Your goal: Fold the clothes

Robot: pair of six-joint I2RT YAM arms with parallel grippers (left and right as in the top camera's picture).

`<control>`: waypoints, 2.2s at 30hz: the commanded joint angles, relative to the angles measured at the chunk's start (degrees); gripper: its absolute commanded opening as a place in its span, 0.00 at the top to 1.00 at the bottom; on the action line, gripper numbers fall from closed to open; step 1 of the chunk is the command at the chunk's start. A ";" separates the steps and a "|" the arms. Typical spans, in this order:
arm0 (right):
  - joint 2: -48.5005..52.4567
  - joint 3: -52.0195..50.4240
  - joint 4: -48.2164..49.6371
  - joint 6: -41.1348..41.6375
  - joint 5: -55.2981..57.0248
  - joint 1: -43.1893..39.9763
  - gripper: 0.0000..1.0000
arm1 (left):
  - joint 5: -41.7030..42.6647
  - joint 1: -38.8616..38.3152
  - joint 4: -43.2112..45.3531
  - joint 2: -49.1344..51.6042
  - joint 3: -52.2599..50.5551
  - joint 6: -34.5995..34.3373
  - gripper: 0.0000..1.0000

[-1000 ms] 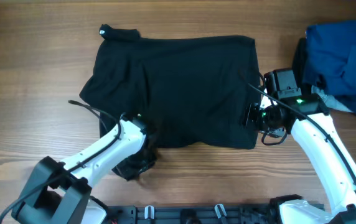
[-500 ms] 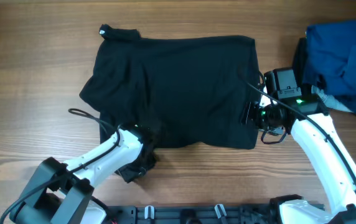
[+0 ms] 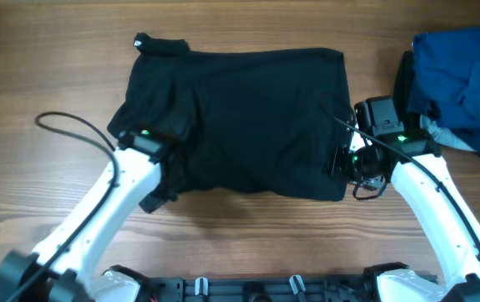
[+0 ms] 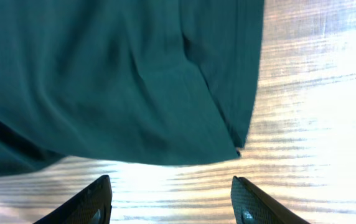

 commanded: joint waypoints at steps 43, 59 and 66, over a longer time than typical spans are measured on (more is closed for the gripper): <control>4.11 -2.58 -5.11 -4.66 -2.23 -15.65 0.96 | -7.74 1.46 -6.21 -3.06 1.40 2.93 0.96; 4.11 -1.86 -5.92 -8.61 -8.39 -17.25 0.57 | 7.17 1.46 -10.97 -3.06 1.40 8.92 0.39; 4.11 5.66 -0.37 -13.38 -11.65 -16.72 0.55 | 5.18 2.03 1.33 -3.06 2.21 14.45 0.21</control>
